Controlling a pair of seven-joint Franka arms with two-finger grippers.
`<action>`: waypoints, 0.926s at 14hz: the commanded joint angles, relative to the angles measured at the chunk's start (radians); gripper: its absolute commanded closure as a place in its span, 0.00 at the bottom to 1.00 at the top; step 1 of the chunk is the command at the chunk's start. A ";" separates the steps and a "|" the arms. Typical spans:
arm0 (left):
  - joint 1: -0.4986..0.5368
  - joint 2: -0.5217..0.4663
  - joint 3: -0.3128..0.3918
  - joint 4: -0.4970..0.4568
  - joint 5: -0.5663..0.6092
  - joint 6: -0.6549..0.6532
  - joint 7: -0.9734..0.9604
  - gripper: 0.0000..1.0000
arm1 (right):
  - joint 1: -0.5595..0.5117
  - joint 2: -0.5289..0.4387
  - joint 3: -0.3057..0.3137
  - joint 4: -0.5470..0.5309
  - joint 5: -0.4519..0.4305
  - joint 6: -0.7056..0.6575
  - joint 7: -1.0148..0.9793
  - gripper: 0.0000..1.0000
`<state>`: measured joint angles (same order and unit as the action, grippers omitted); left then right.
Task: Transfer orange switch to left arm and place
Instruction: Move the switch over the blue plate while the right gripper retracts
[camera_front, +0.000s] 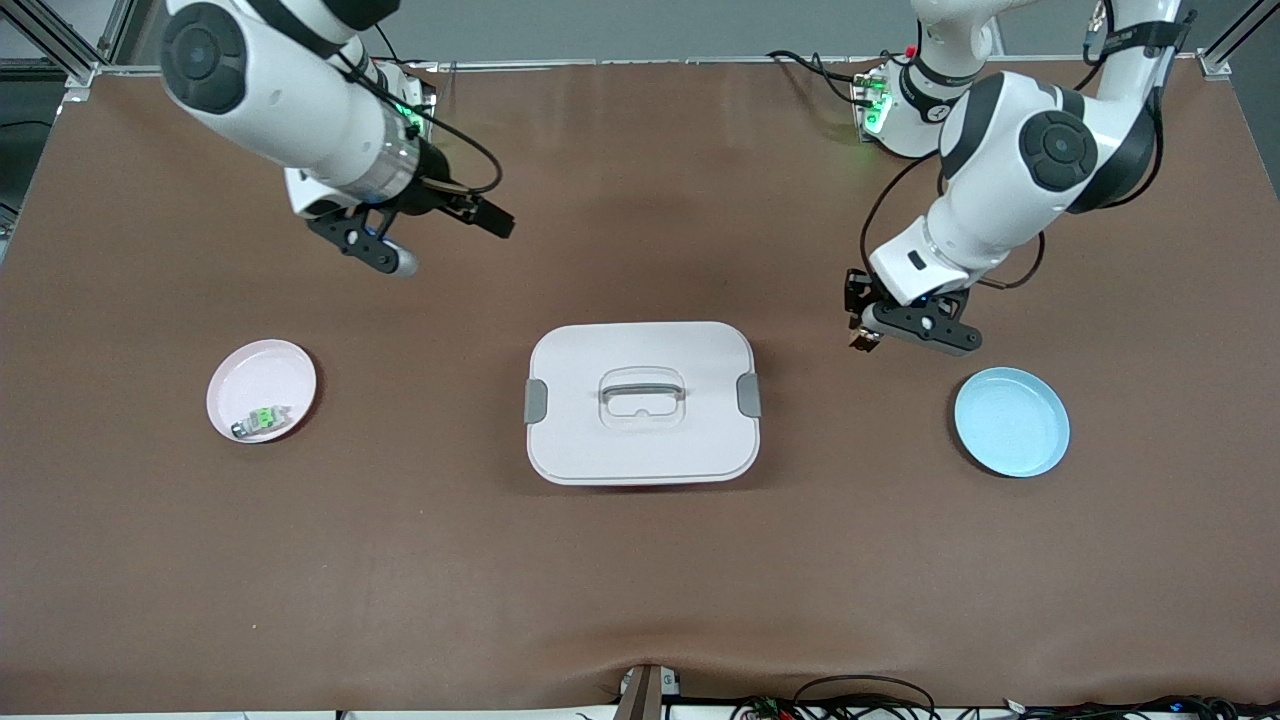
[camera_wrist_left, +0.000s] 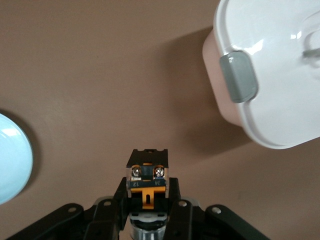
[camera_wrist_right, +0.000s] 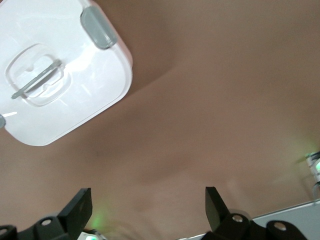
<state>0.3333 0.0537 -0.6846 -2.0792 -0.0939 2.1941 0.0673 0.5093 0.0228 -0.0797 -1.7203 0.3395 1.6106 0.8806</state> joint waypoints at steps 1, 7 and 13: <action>0.067 0.043 -0.009 0.033 0.069 -0.033 0.162 1.00 | -0.104 -0.046 0.014 -0.027 -0.075 -0.050 -0.190 0.00; 0.148 0.115 -0.006 0.030 0.247 -0.042 0.459 1.00 | -0.290 -0.057 0.014 -0.027 -0.157 -0.093 -0.539 0.00; 0.196 0.216 -0.006 0.027 0.488 -0.013 0.575 1.00 | -0.399 -0.066 0.014 -0.021 -0.254 -0.100 -0.718 0.00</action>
<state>0.5177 0.2391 -0.6787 -2.0683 0.3462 2.1764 0.6177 0.1432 -0.0089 -0.0847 -1.7234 0.1165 1.5140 0.2103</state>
